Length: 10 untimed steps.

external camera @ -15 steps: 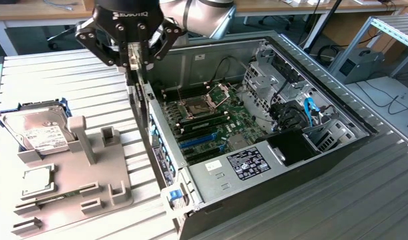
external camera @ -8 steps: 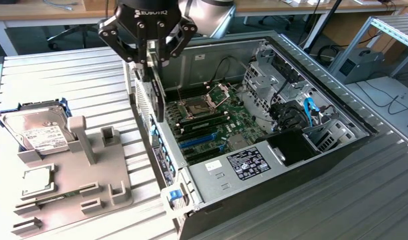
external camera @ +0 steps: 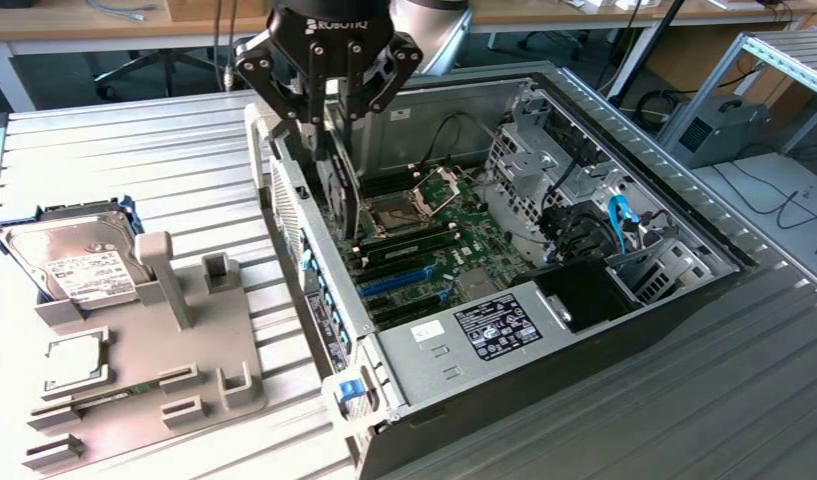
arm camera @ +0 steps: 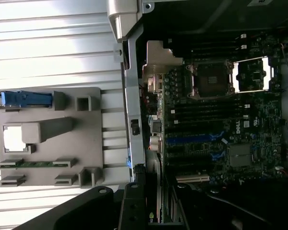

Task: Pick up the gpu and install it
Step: 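Pick up the gpu and move the gpu toward the slot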

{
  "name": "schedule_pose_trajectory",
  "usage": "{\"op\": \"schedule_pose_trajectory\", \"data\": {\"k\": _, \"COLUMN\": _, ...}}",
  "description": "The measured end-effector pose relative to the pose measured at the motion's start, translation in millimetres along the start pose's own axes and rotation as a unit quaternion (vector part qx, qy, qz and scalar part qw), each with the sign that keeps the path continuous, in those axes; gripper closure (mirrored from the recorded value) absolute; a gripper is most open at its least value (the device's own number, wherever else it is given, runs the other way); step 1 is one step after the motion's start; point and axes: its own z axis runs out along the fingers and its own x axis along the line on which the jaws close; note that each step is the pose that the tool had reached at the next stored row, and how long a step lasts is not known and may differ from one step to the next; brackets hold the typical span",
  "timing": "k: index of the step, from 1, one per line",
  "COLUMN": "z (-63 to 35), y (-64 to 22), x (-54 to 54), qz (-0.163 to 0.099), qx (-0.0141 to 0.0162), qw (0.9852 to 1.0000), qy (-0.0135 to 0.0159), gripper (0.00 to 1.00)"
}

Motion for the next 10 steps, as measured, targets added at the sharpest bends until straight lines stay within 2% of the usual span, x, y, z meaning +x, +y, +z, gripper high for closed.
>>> {"op": "schedule_pose_trajectory", "data": {"k": 2, "z": 0.4, "y": 0.4, "x": -5.2, "qz": 0.0, "qx": 0.0003, "qw": 1.0, "qy": 0.0, "gripper": 0.74}}
{"op": "schedule_pose_trajectory", "data": {"k": 10, "z": 1.0, "y": 1.1, "x": -14.4, "qz": 0.0, "qx": 0.0006, "qw": 1.0, "qy": 0.0, "gripper": 0.74}}
